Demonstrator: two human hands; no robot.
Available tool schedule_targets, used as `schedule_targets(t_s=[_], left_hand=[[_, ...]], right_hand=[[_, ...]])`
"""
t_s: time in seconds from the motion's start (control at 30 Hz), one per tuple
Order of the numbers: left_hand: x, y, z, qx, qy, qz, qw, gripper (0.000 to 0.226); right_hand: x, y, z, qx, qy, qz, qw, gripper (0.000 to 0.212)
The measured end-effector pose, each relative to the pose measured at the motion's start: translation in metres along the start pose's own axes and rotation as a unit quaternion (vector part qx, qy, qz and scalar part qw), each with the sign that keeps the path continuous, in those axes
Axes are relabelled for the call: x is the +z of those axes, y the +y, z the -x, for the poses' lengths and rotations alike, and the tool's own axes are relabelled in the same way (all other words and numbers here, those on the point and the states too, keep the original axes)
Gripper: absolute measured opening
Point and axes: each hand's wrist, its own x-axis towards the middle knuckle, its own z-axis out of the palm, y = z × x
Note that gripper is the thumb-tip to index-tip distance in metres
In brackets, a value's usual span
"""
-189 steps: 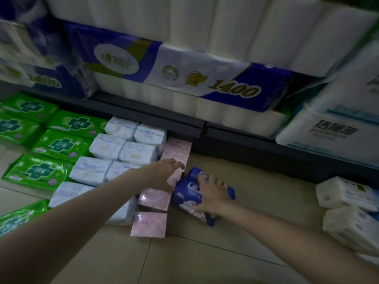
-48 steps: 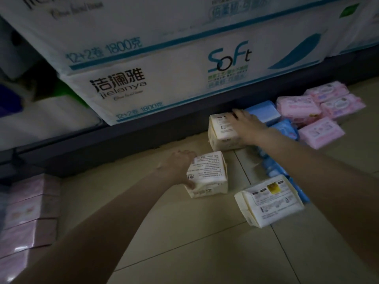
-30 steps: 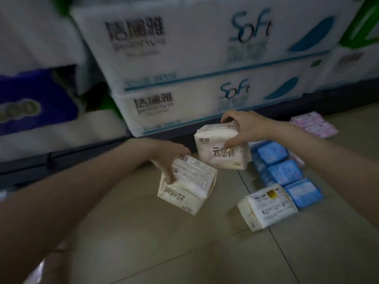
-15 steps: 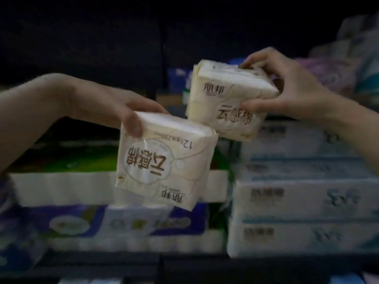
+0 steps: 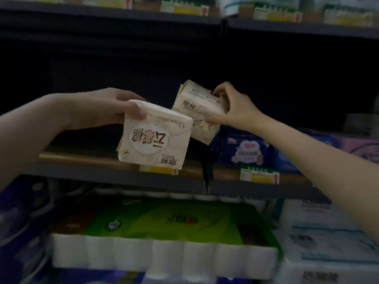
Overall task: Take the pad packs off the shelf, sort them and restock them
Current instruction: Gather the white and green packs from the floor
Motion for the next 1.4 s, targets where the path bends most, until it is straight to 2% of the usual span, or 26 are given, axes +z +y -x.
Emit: schedule_targets(t_s=[0.07, 0.17, 0.3, 0.43, 0.5, 0.57, 0.63, 0.7, 0.83, 0.97, 1.07, 1.13, 1.2, 1.27, 1.33, 1.4], left_hand=[[-0.007, -0.006, -0.010, 0.005, 0.029, -0.009, 1.000, 0.051], [-0.010, -0.012, -0.033, -0.019, 0.094, 0.004, 0.995, 0.050], [-0.002, -0.023, -0.067, -0.053, 0.076, 0.023, 0.995, 0.055], [0.009, -0.044, -0.088, -0.069, 0.072, 0.026, 0.995, 0.071], [0.011, -0.050, -0.096, -0.076, 0.073, 0.038, 0.994, 0.069], [0.015, -0.053, -0.104, -0.087, 0.068, 0.043, 0.993, 0.068], [0.020, -0.056, -0.110, -0.094, 0.059, 0.041, 0.993, 0.068], [0.024, -0.058, -0.114, -0.105, 0.046, 0.048, 0.992, 0.066], [0.033, -0.058, -0.121, -0.119, 0.024, 0.066, 0.990, 0.069], [0.042, -0.055, -0.132, -0.110, -0.002, 0.078, 0.991, 0.081], [0.056, -0.048, -0.143, -0.079, -0.029, 0.067, 0.994, 0.079], [0.068, -0.043, -0.152, -0.044, -0.022, 0.032, 0.998, 0.067], [0.081, -0.041, -0.159, -0.005, 0.003, -0.110, 0.994, 0.062], [0.094, -0.039, -0.164, 0.027, 0.020, -0.261, 0.965, 0.068], [0.106, -0.037, -0.167, 0.026, 0.046, -0.312, 0.949, 0.069], [0.117, -0.035, -0.168, 0.012, 0.082, -0.324, 0.943, 0.070]], right_hand=[[0.011, -0.001, -0.022, 0.013, -0.009, -0.002, 1.000, 0.067], [0.029, 0.010, -0.050, 0.032, -0.028, -0.010, 0.999, 0.066], [0.048, 0.035, -0.082, 0.039, -0.057, 0.010, 0.998, 0.063], [0.079, 0.066, -0.111, 0.038, -0.131, 0.071, 0.988, 0.062], [0.098, 0.080, -0.121, 0.056, -0.170, 0.164, 0.970, 0.062], [0.111, 0.089, -0.124, 0.061, -0.230, 0.230, 0.944, 0.054], [0.119, 0.093, -0.125, 0.061, -0.297, 0.245, 0.921, 0.045], [0.120, 0.096, -0.124, 0.078, -0.328, 0.252, 0.907, 0.048], [0.108, 0.092, -0.107, 0.045, -0.307, 0.231, 0.922, 0.054], [0.076, 0.066, -0.074, -0.001, -0.257, 0.116, 0.959, 0.049], [0.055, 0.056, -0.051, -0.003, -0.240, 0.043, 0.970, 0.048], [0.051, 0.060, -0.045, -0.003, -0.240, 0.101, 0.966, 0.048], [0.051, 0.067, -0.044, 0.016, -0.253, 0.179, 0.951, 0.051], [0.054, 0.070, -0.048, 0.036, -0.260, 0.231, 0.937, 0.058], [0.058, 0.071, -0.054, 0.042, -0.257, 0.273, 0.926, 0.055], [0.061, 0.070, -0.058, 0.059, -0.238, 0.266, 0.932, 0.050]])
